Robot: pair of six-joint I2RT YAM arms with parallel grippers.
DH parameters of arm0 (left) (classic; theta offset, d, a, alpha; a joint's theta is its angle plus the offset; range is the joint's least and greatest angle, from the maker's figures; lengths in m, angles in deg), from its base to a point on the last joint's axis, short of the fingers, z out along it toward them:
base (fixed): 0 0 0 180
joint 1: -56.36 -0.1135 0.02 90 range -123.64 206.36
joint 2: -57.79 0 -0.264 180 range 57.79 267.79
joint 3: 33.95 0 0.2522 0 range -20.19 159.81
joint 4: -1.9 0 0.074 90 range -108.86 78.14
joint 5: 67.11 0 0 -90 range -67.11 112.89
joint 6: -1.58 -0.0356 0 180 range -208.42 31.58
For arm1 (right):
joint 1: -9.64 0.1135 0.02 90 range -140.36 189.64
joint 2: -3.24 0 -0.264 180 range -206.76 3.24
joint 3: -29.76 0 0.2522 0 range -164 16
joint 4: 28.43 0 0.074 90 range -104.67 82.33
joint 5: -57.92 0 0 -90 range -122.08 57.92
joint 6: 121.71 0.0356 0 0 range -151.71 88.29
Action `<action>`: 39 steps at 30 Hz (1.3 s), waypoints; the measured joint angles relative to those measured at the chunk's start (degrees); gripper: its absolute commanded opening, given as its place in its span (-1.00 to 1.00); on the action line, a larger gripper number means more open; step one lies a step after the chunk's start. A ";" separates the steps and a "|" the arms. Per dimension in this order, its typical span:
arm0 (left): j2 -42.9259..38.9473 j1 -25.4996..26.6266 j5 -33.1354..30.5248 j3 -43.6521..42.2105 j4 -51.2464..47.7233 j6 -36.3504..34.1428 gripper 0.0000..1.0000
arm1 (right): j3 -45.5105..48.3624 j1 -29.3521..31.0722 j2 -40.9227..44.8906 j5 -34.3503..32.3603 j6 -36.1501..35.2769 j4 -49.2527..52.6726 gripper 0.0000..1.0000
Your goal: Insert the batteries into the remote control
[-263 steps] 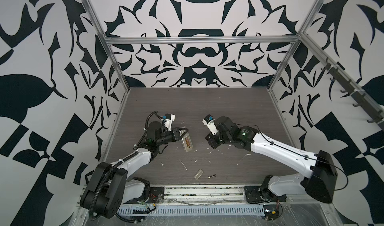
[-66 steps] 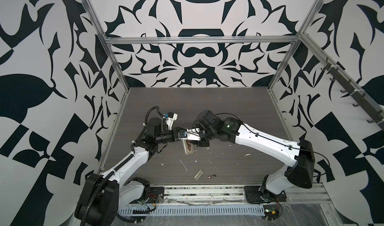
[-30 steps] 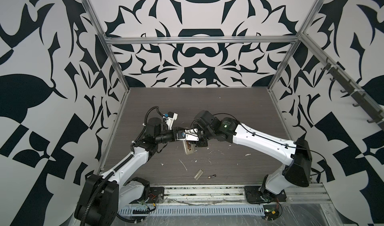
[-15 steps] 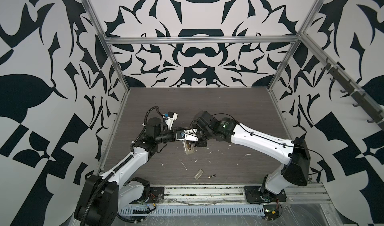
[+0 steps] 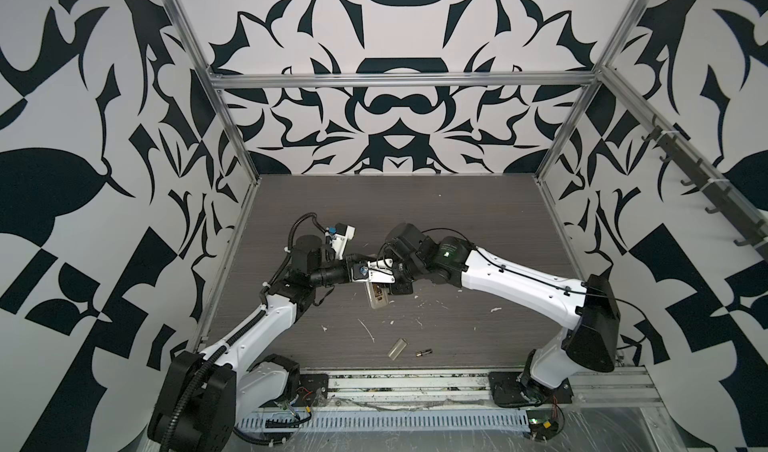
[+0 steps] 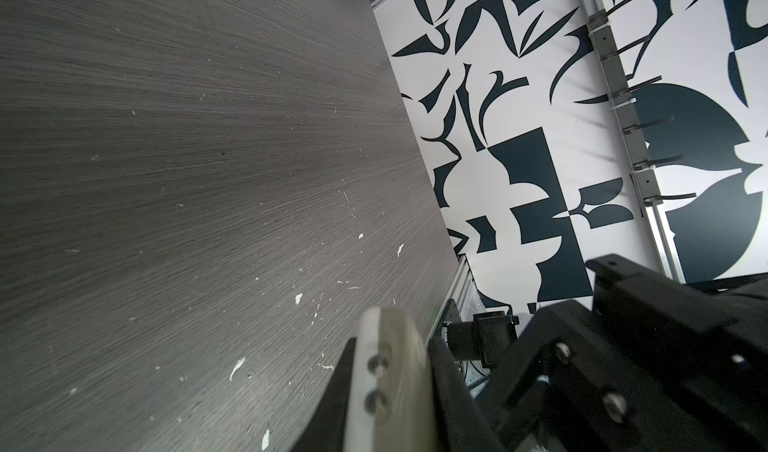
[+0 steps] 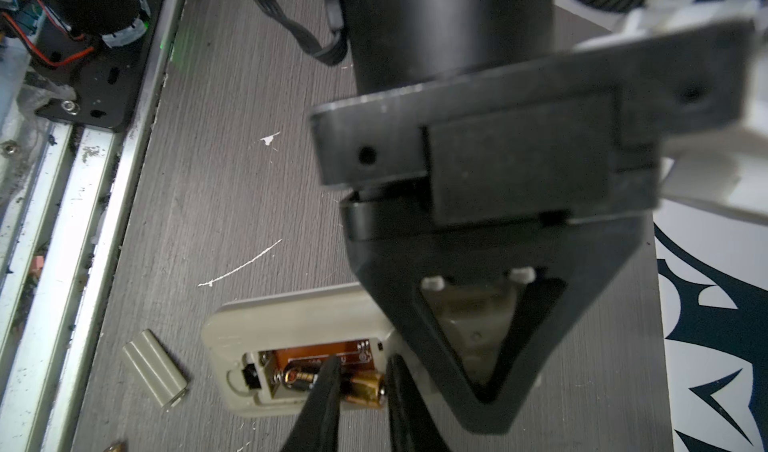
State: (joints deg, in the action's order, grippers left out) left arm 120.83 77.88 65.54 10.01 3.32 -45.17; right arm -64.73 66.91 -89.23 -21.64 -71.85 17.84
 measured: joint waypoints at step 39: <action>-0.70 0.04 -1.60 -0.07 -1.01 -0.22 -1.00 | 1.31 0.20 0.02 -0.39 -0.59 -2.80 -0.88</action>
State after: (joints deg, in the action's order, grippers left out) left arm 120.13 77.92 63.94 9.94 2.31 -45.39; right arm -63.42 67.11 -89.20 -22.04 -72.44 15.04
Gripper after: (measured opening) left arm 0.256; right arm 0.070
